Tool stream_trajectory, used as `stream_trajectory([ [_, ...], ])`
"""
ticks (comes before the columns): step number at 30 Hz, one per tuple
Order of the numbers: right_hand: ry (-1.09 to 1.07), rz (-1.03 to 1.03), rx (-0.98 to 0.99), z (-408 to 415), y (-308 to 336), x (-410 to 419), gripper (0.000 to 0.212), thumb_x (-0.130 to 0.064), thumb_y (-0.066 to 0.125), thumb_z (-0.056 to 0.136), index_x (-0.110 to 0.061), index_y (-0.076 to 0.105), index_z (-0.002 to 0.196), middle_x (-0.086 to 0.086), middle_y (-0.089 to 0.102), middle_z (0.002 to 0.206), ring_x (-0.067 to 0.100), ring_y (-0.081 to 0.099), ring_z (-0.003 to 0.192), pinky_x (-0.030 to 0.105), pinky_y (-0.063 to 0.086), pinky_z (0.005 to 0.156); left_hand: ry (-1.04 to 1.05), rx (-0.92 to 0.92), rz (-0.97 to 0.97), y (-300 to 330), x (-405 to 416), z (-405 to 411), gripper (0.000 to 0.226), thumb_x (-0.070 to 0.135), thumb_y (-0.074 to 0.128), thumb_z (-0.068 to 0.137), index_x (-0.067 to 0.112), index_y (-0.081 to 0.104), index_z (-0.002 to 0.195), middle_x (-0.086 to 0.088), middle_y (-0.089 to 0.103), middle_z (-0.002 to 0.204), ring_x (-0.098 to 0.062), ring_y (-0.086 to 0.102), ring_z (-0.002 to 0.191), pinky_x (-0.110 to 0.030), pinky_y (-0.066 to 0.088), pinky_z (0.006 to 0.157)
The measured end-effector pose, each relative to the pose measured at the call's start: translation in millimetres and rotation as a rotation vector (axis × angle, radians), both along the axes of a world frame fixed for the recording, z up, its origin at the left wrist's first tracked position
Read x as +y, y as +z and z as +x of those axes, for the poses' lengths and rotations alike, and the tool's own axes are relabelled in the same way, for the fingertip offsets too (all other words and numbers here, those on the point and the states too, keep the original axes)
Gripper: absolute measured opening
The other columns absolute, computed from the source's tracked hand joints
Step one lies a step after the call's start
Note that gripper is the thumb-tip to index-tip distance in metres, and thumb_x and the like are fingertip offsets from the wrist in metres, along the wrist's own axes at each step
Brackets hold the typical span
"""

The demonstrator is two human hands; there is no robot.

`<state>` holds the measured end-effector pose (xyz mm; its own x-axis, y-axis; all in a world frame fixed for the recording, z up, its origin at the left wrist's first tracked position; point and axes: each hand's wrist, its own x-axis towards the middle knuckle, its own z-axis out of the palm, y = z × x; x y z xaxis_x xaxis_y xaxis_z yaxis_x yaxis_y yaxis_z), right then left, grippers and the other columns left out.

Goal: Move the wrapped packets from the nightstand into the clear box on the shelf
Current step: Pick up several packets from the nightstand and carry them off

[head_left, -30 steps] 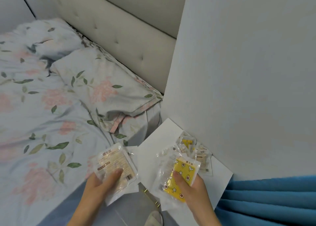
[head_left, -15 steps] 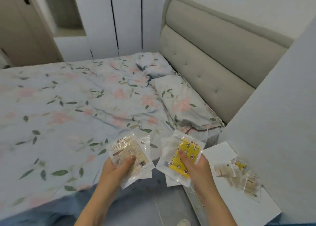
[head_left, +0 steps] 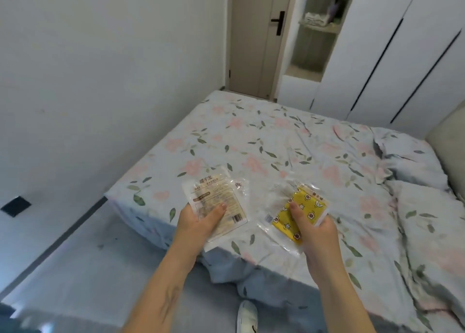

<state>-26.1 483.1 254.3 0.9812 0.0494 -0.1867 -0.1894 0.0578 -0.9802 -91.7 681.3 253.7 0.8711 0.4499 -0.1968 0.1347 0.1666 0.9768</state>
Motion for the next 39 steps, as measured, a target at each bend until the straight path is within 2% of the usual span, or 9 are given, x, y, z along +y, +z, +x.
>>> stream_trajectory([
  [4, 0.080, 0.001, 0.032, 36.6, 1.5, 52.7, 0.016, -0.029, 0.070, 0.082, -0.024, 0.068, 0.097, -0.007, 0.076, 0.084, 0.015, 0.073, 0.079, 0.032, 0.055, 0.074, 0.118, 0.022, -0.015, -1.5, 53.1, 13.5, 0.017, 0.015, 0.068, 0.086, 0.019, 0.069, 0.102, -0.001, 0.076, 0.101, -0.020, 0.071, 0.097, -0.046, 0.053, 0.093],
  [10, 0.154, -0.020, 0.078, 114.3, -6.2, 125.3, 0.012, -0.028, 0.070, 0.083, -0.024, 0.067, 0.093, -0.003, 0.076, 0.077, 0.022, 0.072, 0.078, 0.039, 0.056, 0.075, 0.219, 0.062, -0.038, -9.3, 117.2, 66.4, 0.025, 0.019, 0.070, 0.084, 0.020, 0.067, 0.108, 0.000, 0.075, 0.103, -0.019, 0.070, 0.099, -0.046, 0.052, 0.094],
  [15, 0.206, -0.021, 0.136, 187.4, -7.1, 183.9, 0.015, -0.027, 0.071, 0.079, -0.024, 0.064, 0.092, 0.004, 0.074, 0.084, 0.027, 0.070, 0.084, 0.043, 0.056, 0.078, 0.279, 0.130, -0.121, -6.4, 166.9, 113.2, 0.052, 0.030, 0.077, 0.069, 0.016, 0.063, 0.117, -0.001, 0.075, 0.104, -0.021, 0.070, 0.101, -0.048, 0.051, 0.096],
  [18, 0.268, -0.021, 0.120, 224.5, -3.4, 228.6, 0.016, -0.023, 0.071, 0.082, -0.021, 0.066, 0.096, 0.005, 0.074, 0.086, 0.026, 0.070, 0.083, 0.038, 0.055, 0.073, 0.354, 0.130, -0.117, 2.9, 210.3, 142.0, 0.068, 0.043, 0.077, 0.056, 0.018, 0.063, 0.117, 0.000, 0.074, 0.106, -0.022, 0.069, 0.101, -0.049, 0.052, 0.095],
  [20, 0.315, -0.024, 0.100, 240.9, -4.0, 263.9, 0.013, -0.020, 0.070, 0.084, -0.020, 0.067, 0.096, 0.001, 0.075, 0.081, 0.023, 0.071, 0.080, 0.036, 0.054, 0.070, 0.385, 0.123, -0.097, 9.9, 239.7, 156.4, 0.059, 0.042, 0.076, 0.060, 0.017, 0.066, 0.112, 0.000, 0.075, 0.102, -0.022, 0.070, 0.098, -0.048, 0.053, 0.094],
  [25, 0.455, -0.059, 0.063, 258.9, -8.3, 367.2, 0.013, -0.024, 0.069, 0.085, -0.021, 0.069, 0.098, -0.002, 0.076, 0.088, 0.024, 0.072, 0.088, 0.043, 0.055, 0.083, 0.471, 0.095, -0.080, 10.9, 323.4, 166.8, 0.023, 0.021, 0.072, 0.082, 0.021, 0.069, 0.104, 0.004, 0.076, 0.096, -0.017, 0.073, 0.092, -0.045, 0.056, 0.088],
  [30, 0.527, -0.069, 0.030, 261.8, -9.8, 490.0, 0.009, -0.020, 0.066, 0.088, -0.020, 0.069, 0.095, -0.003, 0.076, 0.085, 0.020, 0.072, 0.084, 0.035, 0.054, 0.075, 0.582, 0.041, -0.102, 2.7, 438.7, 161.0, 0.016, 0.016, 0.070, 0.083, 0.021, 0.068, 0.098, 0.011, 0.076, 0.084, -0.007, 0.073, 0.079, -0.023, 0.058, 0.067],
  [34, 0.545, -0.073, -0.008, 254.2, -15.3, 600.9, 0.008, -0.021, 0.065, 0.088, -0.021, 0.070, 0.094, -0.005, 0.076, 0.083, 0.016, 0.072, 0.079, 0.029, 0.053, 0.069, 0.580, 0.031, -0.073, 0.8, 551.4, 151.2, 0.013, 0.016, 0.069, 0.085, 0.023, 0.069, 0.096, 0.007, 0.077, 0.090, -0.011, 0.073, 0.083, -0.028, 0.057, 0.071],
  [39, 0.476, -0.028, 0.014, 235.8, -10.7, 722.3, 0.016, -0.022, 0.065, 0.088, -0.017, 0.068, 0.103, 0.001, 0.074, 0.092, 0.018, 0.070, 0.084, 0.027, 0.050, 0.067, 0.503, 0.038, -0.045, 7.5, 671.9, 131.1, 0.013, 0.013, 0.067, 0.087, 0.023, 0.067, 0.096, 0.010, 0.076, 0.083, -0.006, 0.073, 0.073, -0.015, 0.054, 0.055],
])
